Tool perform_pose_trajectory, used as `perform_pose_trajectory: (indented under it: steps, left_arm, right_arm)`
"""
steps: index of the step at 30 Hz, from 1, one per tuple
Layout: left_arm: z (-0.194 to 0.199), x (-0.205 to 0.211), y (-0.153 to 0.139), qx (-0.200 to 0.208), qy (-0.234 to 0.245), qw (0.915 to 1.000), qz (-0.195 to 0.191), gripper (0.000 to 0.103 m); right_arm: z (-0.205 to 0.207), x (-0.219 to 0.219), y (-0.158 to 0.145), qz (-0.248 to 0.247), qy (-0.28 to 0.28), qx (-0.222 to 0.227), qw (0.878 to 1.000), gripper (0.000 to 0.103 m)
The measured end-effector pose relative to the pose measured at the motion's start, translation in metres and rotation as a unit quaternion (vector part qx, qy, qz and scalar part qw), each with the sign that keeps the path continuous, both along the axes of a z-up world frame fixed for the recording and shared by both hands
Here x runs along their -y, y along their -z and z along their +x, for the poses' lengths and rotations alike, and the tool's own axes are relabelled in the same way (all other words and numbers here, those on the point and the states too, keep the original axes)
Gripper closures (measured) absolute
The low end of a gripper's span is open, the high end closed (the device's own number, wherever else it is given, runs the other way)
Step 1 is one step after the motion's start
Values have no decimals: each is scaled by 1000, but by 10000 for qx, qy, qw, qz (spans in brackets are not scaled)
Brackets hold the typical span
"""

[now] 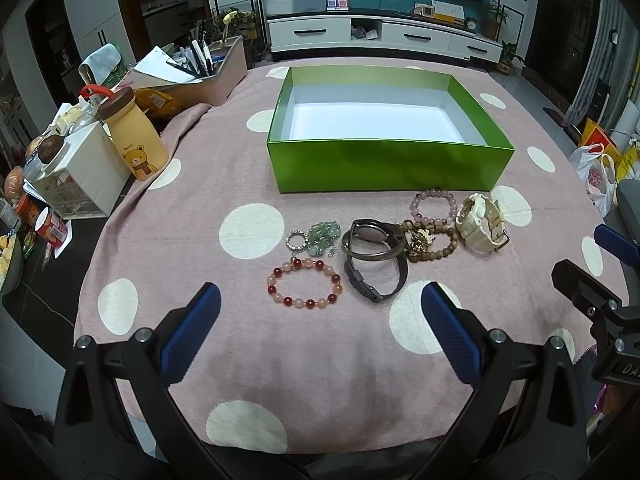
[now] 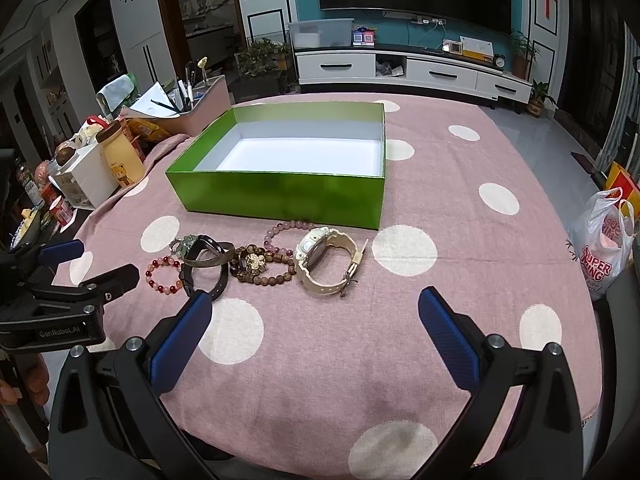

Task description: Organize jewelry

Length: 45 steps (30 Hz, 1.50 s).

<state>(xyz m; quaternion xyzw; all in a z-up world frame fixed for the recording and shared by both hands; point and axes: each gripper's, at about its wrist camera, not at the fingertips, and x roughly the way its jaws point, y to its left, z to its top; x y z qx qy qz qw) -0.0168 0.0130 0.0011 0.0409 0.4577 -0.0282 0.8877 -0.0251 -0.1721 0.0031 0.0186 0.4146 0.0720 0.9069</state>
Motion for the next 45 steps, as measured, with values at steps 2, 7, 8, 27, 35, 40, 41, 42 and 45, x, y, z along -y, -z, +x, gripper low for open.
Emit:
perform_pose_trajectory:
  steps: [2, 7, 8, 27, 35, 40, 41, 42, 45]
  left_arm:
    - [-1, 1, 1, 0, 5, 10000, 7, 2]
    - [-1, 2, -1, 27, 22, 10000, 26, 2]
    - [-1, 2, -1, 29, 25, 10000, 31, 2]
    - [-2, 5, 0, 35, 59, 10000, 37, 2]
    - [-4, 8, -1, 44, 92, 9999, 35, 2]
    - [-4, 10, 0, 39, 110, 9999, 32, 2]
    - [-4, 11, 0, 39, 113, 9999, 31, 2]
    - [-5, 9, 0, 38, 111, 9999, 23, 2]
    - [-4, 10, 0, 28, 116, 9999, 23, 2]
  right_arm:
    - [0, 0, 0, 2, -4, -1, 10000, 1]
    - [0, 0, -1, 12, -17, 1, 10000, 1]
    - [0, 0, -1, 18, -24, 2, 10000, 1]
    - [-2, -1, -6, 49, -56, 30, 10000, 1]
    - [-3, -1, -6, 65, -55, 37, 10000, 1]
    - [-3, -1, -6, 68, -57, 33, 10000, 1]
    - [-3, -1, -6, 70, -56, 34, 10000, 1]
    - [-3, -1, -7, 68, -56, 37, 10000, 1]
    - [-3, -1, -6, 69, -55, 37, 10000, 1]
